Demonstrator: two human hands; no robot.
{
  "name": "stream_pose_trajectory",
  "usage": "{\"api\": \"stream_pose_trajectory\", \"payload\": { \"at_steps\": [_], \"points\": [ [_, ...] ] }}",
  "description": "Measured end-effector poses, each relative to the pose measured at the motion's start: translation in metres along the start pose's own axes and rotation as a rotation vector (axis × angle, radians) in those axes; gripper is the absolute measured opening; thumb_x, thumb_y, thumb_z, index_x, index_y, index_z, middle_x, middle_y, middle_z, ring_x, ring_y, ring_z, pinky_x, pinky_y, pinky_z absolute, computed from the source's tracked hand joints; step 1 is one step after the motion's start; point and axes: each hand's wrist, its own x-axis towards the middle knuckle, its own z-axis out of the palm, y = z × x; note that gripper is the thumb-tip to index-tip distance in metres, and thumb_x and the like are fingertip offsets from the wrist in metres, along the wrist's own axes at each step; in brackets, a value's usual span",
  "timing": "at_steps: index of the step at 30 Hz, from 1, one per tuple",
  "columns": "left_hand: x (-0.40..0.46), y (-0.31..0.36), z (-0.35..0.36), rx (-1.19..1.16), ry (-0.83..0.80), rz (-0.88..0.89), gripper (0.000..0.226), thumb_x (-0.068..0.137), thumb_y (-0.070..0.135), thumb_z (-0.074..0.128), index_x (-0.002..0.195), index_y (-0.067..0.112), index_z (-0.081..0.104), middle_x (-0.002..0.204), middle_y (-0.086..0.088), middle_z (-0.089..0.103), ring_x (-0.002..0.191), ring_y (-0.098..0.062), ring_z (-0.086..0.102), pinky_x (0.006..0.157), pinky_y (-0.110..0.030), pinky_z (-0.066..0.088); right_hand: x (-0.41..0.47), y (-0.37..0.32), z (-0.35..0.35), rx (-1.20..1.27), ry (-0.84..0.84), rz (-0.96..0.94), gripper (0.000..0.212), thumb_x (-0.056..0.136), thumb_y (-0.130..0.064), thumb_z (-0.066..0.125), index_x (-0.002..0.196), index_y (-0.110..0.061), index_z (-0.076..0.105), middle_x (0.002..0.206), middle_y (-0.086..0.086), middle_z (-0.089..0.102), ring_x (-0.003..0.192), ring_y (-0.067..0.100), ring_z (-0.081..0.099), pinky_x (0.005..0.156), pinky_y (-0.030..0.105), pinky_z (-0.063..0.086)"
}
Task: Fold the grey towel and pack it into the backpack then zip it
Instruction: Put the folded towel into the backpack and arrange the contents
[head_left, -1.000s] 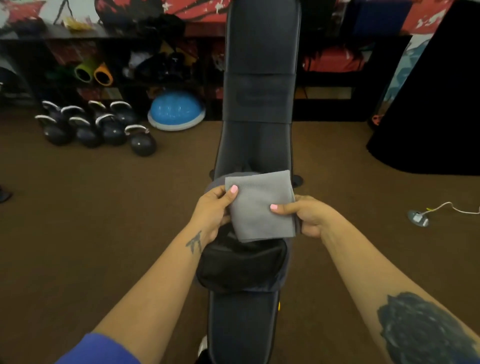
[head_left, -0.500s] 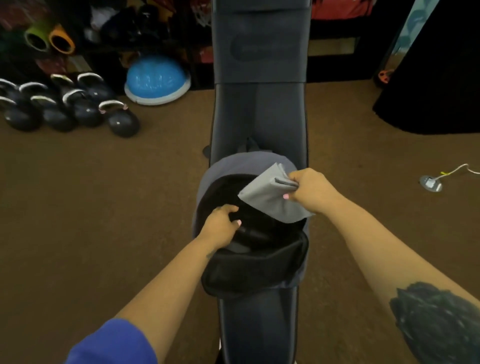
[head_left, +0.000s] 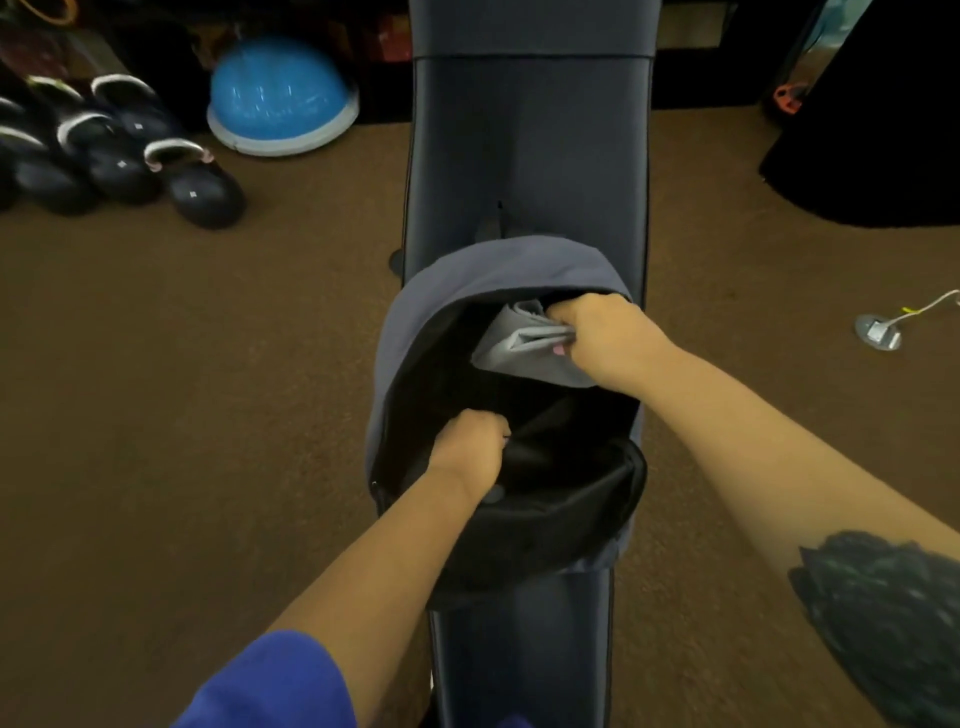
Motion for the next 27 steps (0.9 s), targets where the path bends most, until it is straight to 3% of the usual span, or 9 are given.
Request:
{"api": "stream_pose_trajectory", "payload": {
  "at_steps": [3,6,9,17,21,27],
  "points": [
    [-0.014,0.002,-0.001,-0.010,0.059,0.048,0.026,0.092,0.014,0.050,0.113,0.014,0.064,0.109,-0.010,0.064,0.097,-0.026,0.062,0.081,-0.031,0.049,0.009,0.001,0.002,-0.018,-0.021,-0.016,0.003,0.090,-0.013,0.058,0.093,-0.012,0.059,0.095,0.014,0.063,0.096,0.035,0.058,0.075,0.035,0.042],
    [-0.027,0.000,0.001,-0.048,0.073,0.063,0.025,0.091,0.013,0.051,0.112,0.016,0.064,0.110,-0.008,0.062,0.096,-0.025,0.062,0.082,-0.031,0.049,0.021,-0.002,0.007,-0.104,-0.106,0.007,0.033,0.093,-0.018,0.055,0.125,-0.008,0.054,0.128,0.018,0.056,0.118,0.037,0.050,0.095,0.039,0.039],
    [-0.036,0.001,0.004,-0.072,0.053,0.056,0.023,0.093,0.013,0.048,0.110,0.013,0.064,0.109,-0.008,0.061,0.095,-0.024,0.061,0.081,-0.029,0.048,0.035,-0.004,0.022,-0.147,-0.181,0.025,0.047,0.094,-0.021,0.054,0.139,-0.012,0.042,0.147,0.015,0.039,0.132,0.036,0.037,0.108,0.042,0.029],
    [-0.054,0.001,0.015,-0.135,0.177,0.039,0.027,0.094,0.011,0.043,0.109,0.017,0.065,0.108,-0.005,0.067,0.102,-0.024,0.062,0.084,-0.030,0.047,0.059,0.005,0.076,-0.079,-0.310,0.036,0.046,0.097,-0.020,0.045,0.142,-0.013,0.038,0.148,0.016,0.037,0.133,0.033,0.037,0.110,0.037,0.027],
    [-0.057,0.002,0.013,-0.164,0.200,0.043,0.026,0.094,0.010,0.045,0.108,0.016,0.066,0.108,-0.005,0.068,0.101,-0.023,0.062,0.084,-0.031,0.047,0.059,0.003,0.094,-0.043,-0.368,0.059,0.037,0.094,-0.013,0.053,0.131,-0.008,0.051,0.138,0.017,0.048,0.126,0.032,0.047,0.100,0.031,0.036],
    [-0.059,0.005,0.014,-0.149,0.213,0.043,0.027,0.093,0.008,0.046,0.109,0.016,0.066,0.109,-0.006,0.067,0.102,-0.024,0.061,0.085,-0.032,0.047,0.051,0.004,0.124,-0.042,-0.374,0.066,0.034,0.098,-0.011,0.037,0.125,-0.017,0.057,0.136,0.011,0.053,0.123,0.029,0.051,0.099,0.030,0.039]
  ]
}}
